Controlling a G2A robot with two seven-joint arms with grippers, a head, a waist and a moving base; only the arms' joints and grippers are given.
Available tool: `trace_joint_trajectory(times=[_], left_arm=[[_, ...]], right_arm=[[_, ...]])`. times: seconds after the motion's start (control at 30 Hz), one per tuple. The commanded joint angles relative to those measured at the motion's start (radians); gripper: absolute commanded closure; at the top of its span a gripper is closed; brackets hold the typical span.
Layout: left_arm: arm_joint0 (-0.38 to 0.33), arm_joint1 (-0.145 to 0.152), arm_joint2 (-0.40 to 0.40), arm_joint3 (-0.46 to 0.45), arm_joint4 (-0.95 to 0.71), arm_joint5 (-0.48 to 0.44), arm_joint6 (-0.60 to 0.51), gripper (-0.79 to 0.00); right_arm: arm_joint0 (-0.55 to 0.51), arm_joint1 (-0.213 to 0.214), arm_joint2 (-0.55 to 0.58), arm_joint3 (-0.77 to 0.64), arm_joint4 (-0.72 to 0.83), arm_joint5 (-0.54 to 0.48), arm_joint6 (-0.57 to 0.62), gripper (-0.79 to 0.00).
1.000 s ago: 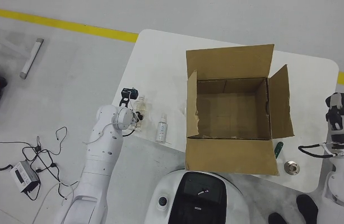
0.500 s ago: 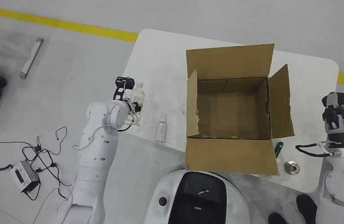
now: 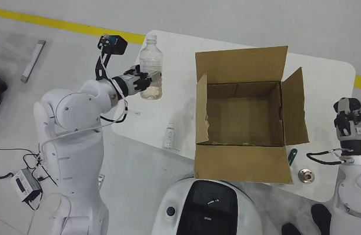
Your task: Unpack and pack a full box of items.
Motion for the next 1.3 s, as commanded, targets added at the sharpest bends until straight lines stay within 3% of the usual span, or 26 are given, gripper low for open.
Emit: trace_joint_trajectory(times=[0.0,0.33,0.5,0.7,0.93,1.17,1.27], left_arm=[[-0.004,0.001,0.000,-0.005,-0.026,0.000,-0.004,0.000],[-0.004,0.001,0.000,-0.005,-0.026,0.000,-0.004,0.000],[0.029,0.001,0.021,-0.014,-0.109,-0.002,0.071,0.000],[-0.035,-0.006,0.136,0.007,-0.309,0.010,0.133,0.000],[-0.111,-0.014,0.271,0.127,-0.538,0.019,0.121,0.000],[-0.098,-0.015,0.390,0.226,-0.565,0.030,0.133,0.000],[-0.098,-0.015,0.395,0.229,-0.564,0.028,0.133,0.000]], right_arm=[[-0.002,0.001,-0.002,-0.001,0.000,0.002,-0.003,0.000],[-0.022,0.005,-0.015,-0.009,-0.001,0.020,-0.028,0.000],[-0.036,0.007,-0.017,-0.007,-0.010,0.024,-0.035,0.000],[-0.048,0.010,-0.017,-0.004,-0.018,0.028,-0.041,0.000],[-0.054,0.013,-0.016,-0.011,-0.018,0.040,-0.051,0.000],[-0.060,0.017,-0.007,-0.016,-0.013,0.046,-0.058,0.000],[-0.063,0.018,-0.006,-0.018,-0.012,0.048,-0.060,0.000]])
